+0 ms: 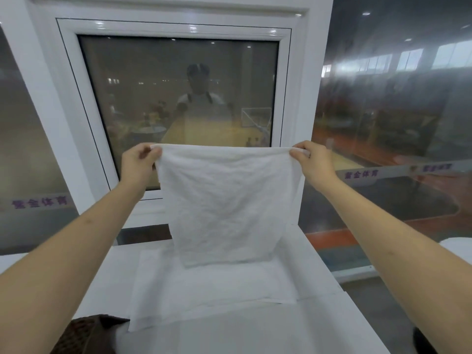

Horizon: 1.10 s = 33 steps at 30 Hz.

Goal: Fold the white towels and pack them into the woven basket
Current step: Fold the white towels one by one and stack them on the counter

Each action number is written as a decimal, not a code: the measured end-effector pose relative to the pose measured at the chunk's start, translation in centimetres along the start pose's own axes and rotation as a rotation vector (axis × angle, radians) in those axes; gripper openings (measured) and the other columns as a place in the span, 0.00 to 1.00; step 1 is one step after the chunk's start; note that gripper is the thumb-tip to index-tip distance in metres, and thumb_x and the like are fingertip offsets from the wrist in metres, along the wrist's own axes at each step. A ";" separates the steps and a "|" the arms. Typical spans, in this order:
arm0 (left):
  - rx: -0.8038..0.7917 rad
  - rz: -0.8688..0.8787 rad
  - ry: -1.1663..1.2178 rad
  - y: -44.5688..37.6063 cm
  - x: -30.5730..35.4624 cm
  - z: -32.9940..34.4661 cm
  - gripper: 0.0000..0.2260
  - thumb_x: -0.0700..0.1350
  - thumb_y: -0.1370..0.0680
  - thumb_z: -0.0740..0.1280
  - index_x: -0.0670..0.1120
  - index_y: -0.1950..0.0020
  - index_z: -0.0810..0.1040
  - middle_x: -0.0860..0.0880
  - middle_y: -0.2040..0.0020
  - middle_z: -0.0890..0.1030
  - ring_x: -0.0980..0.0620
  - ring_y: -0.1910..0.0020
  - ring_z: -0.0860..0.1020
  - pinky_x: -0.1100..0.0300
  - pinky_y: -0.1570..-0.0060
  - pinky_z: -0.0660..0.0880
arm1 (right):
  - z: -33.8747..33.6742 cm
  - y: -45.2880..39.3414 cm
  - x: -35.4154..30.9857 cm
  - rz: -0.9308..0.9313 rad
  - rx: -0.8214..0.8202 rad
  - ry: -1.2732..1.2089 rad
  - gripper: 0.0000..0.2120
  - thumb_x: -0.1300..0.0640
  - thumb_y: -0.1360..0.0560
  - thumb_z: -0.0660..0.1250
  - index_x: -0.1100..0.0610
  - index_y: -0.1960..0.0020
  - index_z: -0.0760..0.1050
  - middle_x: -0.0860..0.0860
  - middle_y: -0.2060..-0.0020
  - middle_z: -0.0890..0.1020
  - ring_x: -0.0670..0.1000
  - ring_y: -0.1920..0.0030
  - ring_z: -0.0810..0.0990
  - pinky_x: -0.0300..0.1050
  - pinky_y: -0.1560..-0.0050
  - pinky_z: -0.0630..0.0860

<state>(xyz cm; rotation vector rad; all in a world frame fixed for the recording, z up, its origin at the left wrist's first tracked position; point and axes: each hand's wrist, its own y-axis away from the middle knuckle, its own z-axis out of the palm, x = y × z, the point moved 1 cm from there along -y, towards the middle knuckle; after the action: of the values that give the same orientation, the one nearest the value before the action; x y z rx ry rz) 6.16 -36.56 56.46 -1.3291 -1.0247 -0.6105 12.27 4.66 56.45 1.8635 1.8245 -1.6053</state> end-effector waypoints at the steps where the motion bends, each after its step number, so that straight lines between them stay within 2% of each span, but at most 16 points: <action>1: -0.012 -0.020 -0.008 1.5 -0.3 -0.2 0.06 0.42 0.19 0.68 0.49 0.53 0.83 0.53 0.58 0.83 0.58 0.59 0.80 0.62 0.56 0.80 | -0.3 1.3 0.6 0.013 -0.025 -0.023 0.07 0.54 0.19 0.67 0.56 0.48 0.82 0.47 0.53 0.84 0.46 0.52 0.79 0.38 0.54 0.72; 3: -0.037 -0.052 -0.031 4.9 -1.0 -0.5 0.05 0.42 0.19 0.68 0.45 0.51 0.83 0.51 0.57 0.83 0.56 0.58 0.80 0.59 0.53 0.80 | -0.9 4.1 1.9 0.038 -0.070 -0.066 0.06 0.54 0.19 0.68 0.55 0.49 0.82 0.45 0.54 0.84 0.41 0.53 0.79 0.34 0.56 0.71; 5: -0.039 -0.073 -0.054 8.9 -1.8 -0.8 0.05 0.41 0.19 0.67 0.42 0.48 0.83 0.50 0.55 0.83 0.57 0.58 0.80 0.60 0.52 0.79 | -1.6 7.3 3.6 0.064 -0.107 -0.088 0.05 0.54 0.20 0.69 0.53 0.51 0.83 0.43 0.55 0.84 0.39 0.54 0.79 0.30 0.58 0.70; 8: -0.029 -0.121 -0.077 15.4 -3.7 -1.4 0.05 0.41 0.19 0.68 0.41 0.48 0.82 0.48 0.56 0.83 0.53 0.57 0.79 0.55 0.50 0.78 | -2.9 12.9 6.3 0.101 -0.184 -0.110 0.05 0.53 0.21 0.71 0.54 0.52 0.83 0.44 0.56 0.85 0.38 0.57 0.80 0.27 0.60 0.71; 12: -0.057 -0.207 -0.093 24.4 -6.1 -2.3 0.05 0.43 0.19 0.68 0.44 0.51 0.83 0.48 0.58 0.82 0.52 0.58 0.78 0.51 0.51 0.76 | -4.8 21.6 10.1 0.149 -0.292 -0.150 0.05 0.55 0.21 0.72 0.51 0.56 0.83 0.44 0.59 0.85 0.40 0.62 0.78 0.32 0.60 0.72; 16: -0.063 -0.274 -0.138 33.6 -7.4 -2.5 0.05 0.41 0.18 0.68 0.47 0.53 0.83 0.53 0.59 0.83 0.55 0.59 0.79 0.55 0.51 0.75 | -6.6 29.8 13.6 0.221 -0.399 -0.167 0.06 0.53 0.21 0.71 0.49 0.56 0.82 0.41 0.58 0.85 0.41 0.58 0.80 0.39 0.55 0.74; 19: -0.078 -0.331 -0.164 40.2 -8.9 -3.3 0.05 0.43 0.19 0.69 0.49 0.52 0.84 0.50 0.58 0.83 0.53 0.58 0.79 0.51 0.51 0.76 | -8.0 35.1 15.3 0.260 -0.428 -0.177 0.06 0.54 0.20 0.71 0.49 0.57 0.82 0.41 0.59 0.85 0.41 0.59 0.80 0.38 0.55 0.73; 23: -0.064 -0.435 -0.178 47.5 -10.0 -4.2 0.07 0.44 0.19 0.69 0.51 0.55 0.84 0.46 0.58 0.82 0.51 0.58 0.77 0.51 0.53 0.76 | -9.7 40.6 16.8 0.321 -0.498 -0.200 0.06 0.53 0.20 0.70 0.49 0.55 0.83 0.44 0.57 0.85 0.51 0.55 0.81 0.44 0.53 0.75; 26: -0.051 -0.477 -0.165 51.2 -9.9 -4.7 0.06 0.44 0.18 0.68 0.50 0.52 0.85 0.42 0.55 0.83 0.50 0.56 0.79 0.46 0.50 0.78 | -10.7 43.1 17.3 0.349 -0.528 -0.219 0.05 0.53 0.21 0.70 0.49 0.54 0.83 0.44 0.56 0.86 0.52 0.53 0.82 0.48 0.50 0.77; 29: -0.033 -0.501 -0.160 53.4 -9.7 -5.1 0.06 0.44 0.18 0.68 0.49 0.50 0.85 0.47 0.53 0.85 0.48 0.52 0.82 0.45 0.47 0.80 | -11.3 44.4 17.3 0.362 -0.542 -0.235 0.05 0.53 0.21 0.70 0.50 0.54 0.84 0.44 0.55 0.86 0.49 0.52 0.83 0.47 0.49 0.78; 33: -0.015 -0.522 -0.169 54.5 -9.8 -5.2 0.06 0.42 0.19 0.69 0.49 0.52 0.85 0.48 0.55 0.85 0.44 0.50 0.82 0.45 0.48 0.80 | -11.1 45.2 17.4 0.378 -0.541 -0.246 0.05 0.55 0.21 0.71 0.49 0.55 0.84 0.43 0.56 0.86 0.48 0.52 0.83 0.46 0.49 0.78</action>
<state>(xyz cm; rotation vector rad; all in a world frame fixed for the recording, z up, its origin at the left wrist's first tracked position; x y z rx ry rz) 49.40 -33.27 21.66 -1.1390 -1.5280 -0.9048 48.93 11.02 23.54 1.5606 1.4910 -1.0267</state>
